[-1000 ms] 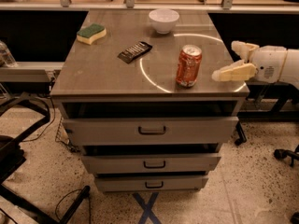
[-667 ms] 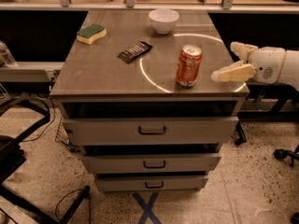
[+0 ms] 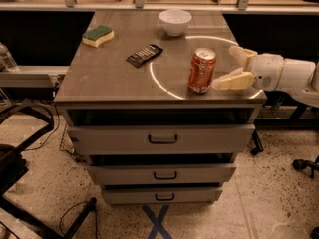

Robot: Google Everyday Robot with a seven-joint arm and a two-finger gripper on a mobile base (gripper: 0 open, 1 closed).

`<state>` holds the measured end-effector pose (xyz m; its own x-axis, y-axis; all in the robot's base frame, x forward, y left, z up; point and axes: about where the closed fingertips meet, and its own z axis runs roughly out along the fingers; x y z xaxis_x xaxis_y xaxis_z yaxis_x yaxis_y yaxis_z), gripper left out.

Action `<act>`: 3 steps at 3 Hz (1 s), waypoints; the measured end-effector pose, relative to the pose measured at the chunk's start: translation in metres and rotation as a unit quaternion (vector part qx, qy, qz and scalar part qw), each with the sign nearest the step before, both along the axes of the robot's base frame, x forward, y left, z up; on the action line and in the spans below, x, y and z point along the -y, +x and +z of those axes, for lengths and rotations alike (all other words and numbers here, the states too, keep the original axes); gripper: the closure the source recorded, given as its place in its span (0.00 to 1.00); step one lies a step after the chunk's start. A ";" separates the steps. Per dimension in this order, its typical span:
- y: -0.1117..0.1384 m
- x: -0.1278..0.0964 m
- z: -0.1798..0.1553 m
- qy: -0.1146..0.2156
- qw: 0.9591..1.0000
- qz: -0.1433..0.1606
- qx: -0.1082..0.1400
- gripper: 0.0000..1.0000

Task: Place coke can into white bowl

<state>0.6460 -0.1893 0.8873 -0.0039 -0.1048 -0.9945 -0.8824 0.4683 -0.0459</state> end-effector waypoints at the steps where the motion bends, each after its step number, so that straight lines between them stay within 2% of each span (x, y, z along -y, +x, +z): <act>1: 0.006 -0.018 -0.007 0.003 1.000 0.024 0.017 0.00; 2: 0.007 -0.029 -0.007 -0.002 0.999 0.036 0.025 0.00; 3: 0.001 -0.041 -0.001 -0.014 0.999 0.029 0.016 0.13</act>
Offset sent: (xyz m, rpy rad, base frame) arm 0.0071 0.0366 -0.0075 -0.0173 -0.0689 0.0921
